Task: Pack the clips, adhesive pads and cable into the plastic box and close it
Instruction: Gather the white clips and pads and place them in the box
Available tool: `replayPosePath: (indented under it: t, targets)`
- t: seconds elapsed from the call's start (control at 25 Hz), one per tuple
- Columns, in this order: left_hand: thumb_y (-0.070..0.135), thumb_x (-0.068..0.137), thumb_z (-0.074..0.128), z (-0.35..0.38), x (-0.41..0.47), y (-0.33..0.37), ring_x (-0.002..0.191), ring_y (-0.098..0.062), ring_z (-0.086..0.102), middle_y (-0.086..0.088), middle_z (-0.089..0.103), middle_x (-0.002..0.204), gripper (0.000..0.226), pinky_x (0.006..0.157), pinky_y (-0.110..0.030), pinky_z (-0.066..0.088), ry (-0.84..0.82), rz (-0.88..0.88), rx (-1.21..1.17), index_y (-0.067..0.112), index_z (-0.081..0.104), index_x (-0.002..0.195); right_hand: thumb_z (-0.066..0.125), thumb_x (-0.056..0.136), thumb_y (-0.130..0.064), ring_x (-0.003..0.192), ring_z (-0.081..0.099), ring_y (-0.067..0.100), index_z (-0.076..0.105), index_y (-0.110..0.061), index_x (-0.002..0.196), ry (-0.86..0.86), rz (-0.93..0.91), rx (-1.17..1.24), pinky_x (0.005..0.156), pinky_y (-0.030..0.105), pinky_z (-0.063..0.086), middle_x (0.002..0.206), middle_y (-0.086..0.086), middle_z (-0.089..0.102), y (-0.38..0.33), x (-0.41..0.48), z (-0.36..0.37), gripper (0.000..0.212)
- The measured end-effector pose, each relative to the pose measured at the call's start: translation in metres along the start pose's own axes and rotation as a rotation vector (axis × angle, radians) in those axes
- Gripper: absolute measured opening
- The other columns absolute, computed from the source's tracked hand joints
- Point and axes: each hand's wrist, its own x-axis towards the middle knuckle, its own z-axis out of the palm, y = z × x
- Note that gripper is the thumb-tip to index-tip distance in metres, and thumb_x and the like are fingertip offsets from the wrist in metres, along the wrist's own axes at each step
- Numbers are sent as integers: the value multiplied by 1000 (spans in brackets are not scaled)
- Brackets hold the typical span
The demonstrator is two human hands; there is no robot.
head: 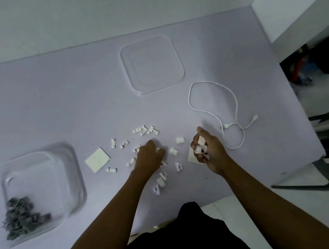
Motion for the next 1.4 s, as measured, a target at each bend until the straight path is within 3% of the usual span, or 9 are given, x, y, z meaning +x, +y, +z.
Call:
replayPosePath:
  t: [0.12,0.16,0.24,0.36,0.52,0.72,0.84,1.12,1.4]
  targets:
    - [36,92,52,-14,-3,0,57,-23,55,-9,59,69,30,48,-29,44,-86,-148,-326,8,58,84,66,90,-33,61,52,17,62,-20,78,221,-257,-643,59,28,42,70,-3,58,6,19,1,18]
    - [33,92,49,-20,-6,1,49,-21,49,-10,57,66,27,43,-26,38,-123,-201,-452,8,57,84,64,90,-31,71,57,18,62,-21,92,175,-306,-848,67,29,44,81,-4,61,5,23,4,10]
    - [26,92,47,-31,-13,-1,41,-16,37,-15,61,66,19,41,-21,28,-186,-271,-643,9,53,84,59,93,-31,85,61,24,52,-24,116,35,-286,-1164,73,32,46,97,1,62,3,30,11,25]
    - [20,91,45,-41,-23,-7,39,-14,30,-19,70,75,13,41,-19,23,-231,-254,-688,10,47,84,55,95,-30,88,64,35,44,-20,118,-23,-263,-1399,69,34,44,101,14,64,2,46,24,28]
    - [20,93,44,-38,-35,-17,49,-15,48,-11,66,74,11,41,-22,37,-147,-67,-440,15,52,100,56,95,-30,85,62,33,45,-15,104,17,-268,-1316,67,32,38,93,11,62,1,51,28,21]
    - [31,97,48,-20,-32,-31,100,-23,65,-6,69,116,36,84,-29,47,-183,337,128,33,56,131,57,94,-38,73,61,29,44,-18,97,45,-334,-1058,67,43,50,81,8,61,12,27,16,24]
    - [34,98,48,-6,-27,-37,110,-20,63,0,67,125,38,90,-28,47,-198,477,287,32,54,135,58,93,-43,68,61,23,41,-19,98,3,-359,-1066,62,42,52,77,2,60,20,9,16,29]
    - [38,97,49,-2,-20,-52,99,-19,65,0,71,114,30,82,-31,53,-27,543,322,24,63,120,58,90,-29,85,64,25,39,-28,128,-119,-247,-1317,64,32,49,106,11,64,18,5,37,42]
    - [34,98,52,-30,-52,-55,86,-22,68,-5,73,101,25,71,-23,42,250,379,22,17,65,111,56,93,-26,89,66,32,39,-18,120,-69,-194,-1474,76,45,57,101,14,65,34,15,56,33]
